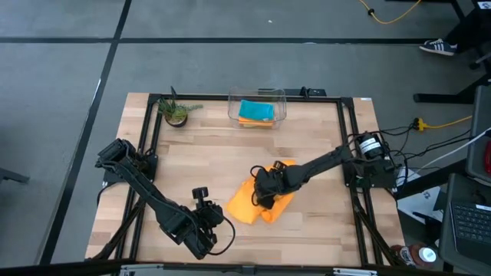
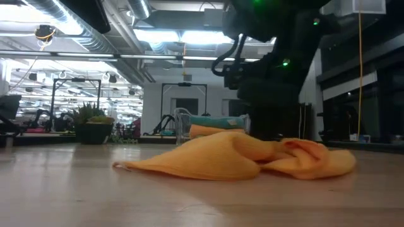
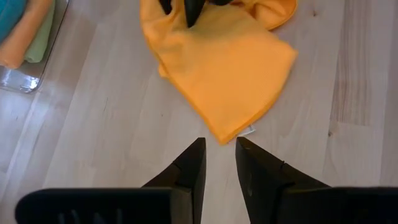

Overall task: Fold microfiber towels
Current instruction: Fold the orange microfiber cloth

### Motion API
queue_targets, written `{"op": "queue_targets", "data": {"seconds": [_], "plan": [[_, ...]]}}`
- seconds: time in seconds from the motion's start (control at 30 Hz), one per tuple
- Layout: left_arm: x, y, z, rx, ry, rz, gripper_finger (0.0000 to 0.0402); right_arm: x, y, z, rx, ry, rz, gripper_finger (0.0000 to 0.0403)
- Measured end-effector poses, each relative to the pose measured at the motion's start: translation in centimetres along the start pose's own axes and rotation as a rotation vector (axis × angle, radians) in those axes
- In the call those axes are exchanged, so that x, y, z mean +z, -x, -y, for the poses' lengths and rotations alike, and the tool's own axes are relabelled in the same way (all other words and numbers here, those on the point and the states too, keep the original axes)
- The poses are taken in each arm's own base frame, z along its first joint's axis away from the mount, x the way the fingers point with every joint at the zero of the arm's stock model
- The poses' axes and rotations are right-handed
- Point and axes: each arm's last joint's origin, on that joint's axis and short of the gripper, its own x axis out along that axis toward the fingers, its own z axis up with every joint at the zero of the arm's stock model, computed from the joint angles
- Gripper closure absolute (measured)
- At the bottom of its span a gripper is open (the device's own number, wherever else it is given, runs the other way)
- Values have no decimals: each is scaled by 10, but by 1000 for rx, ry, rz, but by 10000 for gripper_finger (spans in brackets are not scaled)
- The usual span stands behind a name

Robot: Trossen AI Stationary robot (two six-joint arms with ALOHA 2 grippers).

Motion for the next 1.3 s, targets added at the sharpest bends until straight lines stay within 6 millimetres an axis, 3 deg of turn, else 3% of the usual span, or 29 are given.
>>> {"op": "queue_targets", "data": {"seconds": [0.1,0.27,0.43,0.53,0.8,0.97,1.17,1.3], "plan": [[0,0,0,10,-67,9,323,6,-2,0,24,-23,36,182],[3,-2,-4,58,-495,25,320,9,-2,-1,43,-33,64,182],[4,-3,-4,57,-614,28,322,9,-2,0,40,71,62,182],[8,-4,-2,45,-585,55,323,8,-2,0,52,124,43,182],[34,-3,14,-112,-162,260,323,6,-2,1,53,61,23,182],[46,-6,13,-123,-170,324,323,6,-2,1,54,53,22,182],[55,-10,9,-134,-126,345,323,6,-2,1,53,176,27,182],[61,-17,0,-56,-24,367,324,8,-2,3,52,227,30,182]]}}
